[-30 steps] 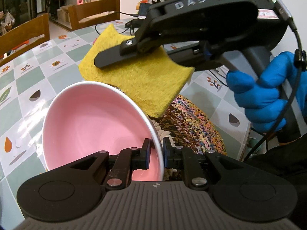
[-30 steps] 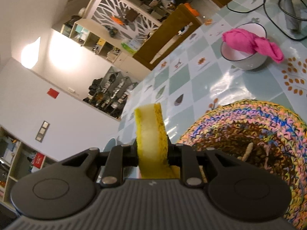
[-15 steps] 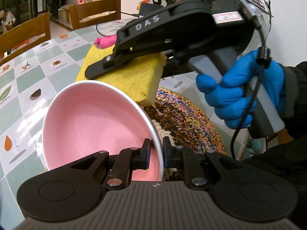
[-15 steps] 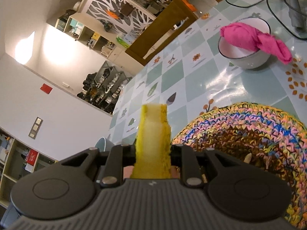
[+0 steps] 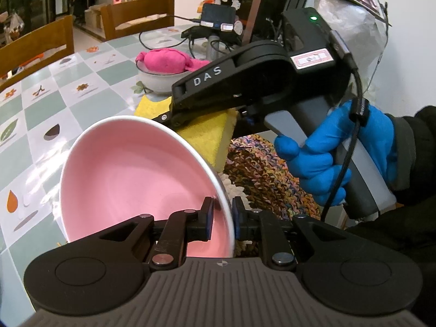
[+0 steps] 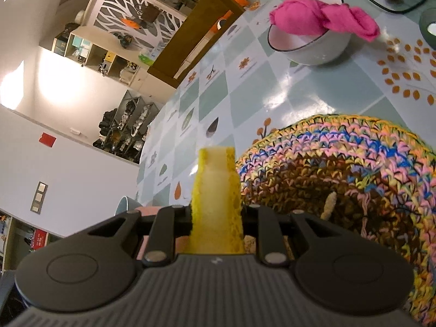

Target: Clean bowl

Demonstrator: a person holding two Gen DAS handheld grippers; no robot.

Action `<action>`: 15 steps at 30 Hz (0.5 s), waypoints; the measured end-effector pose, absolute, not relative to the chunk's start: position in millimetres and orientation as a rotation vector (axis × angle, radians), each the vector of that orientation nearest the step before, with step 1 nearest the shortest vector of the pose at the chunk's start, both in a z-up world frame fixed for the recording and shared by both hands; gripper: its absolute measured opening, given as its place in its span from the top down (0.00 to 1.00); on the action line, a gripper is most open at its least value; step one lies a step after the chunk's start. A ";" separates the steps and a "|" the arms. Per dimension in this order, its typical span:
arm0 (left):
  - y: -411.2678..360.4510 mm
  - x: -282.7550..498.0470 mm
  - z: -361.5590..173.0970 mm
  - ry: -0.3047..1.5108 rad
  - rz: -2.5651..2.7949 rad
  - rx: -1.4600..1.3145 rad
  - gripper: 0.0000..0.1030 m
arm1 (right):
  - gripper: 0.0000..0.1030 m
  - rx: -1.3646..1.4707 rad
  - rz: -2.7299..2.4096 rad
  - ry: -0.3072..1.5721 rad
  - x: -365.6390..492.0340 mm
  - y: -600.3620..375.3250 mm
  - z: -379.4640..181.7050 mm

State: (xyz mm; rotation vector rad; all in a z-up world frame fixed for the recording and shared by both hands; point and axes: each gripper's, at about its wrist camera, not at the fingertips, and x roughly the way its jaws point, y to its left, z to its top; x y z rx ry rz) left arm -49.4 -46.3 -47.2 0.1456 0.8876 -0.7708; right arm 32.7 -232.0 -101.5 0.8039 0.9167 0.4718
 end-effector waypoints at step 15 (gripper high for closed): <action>-50.4 -9.0 -19.9 0.925 -0.648 0.072 0.72 | 0.78 0.784 0.469 0.911 30.3 -234.4 -101.3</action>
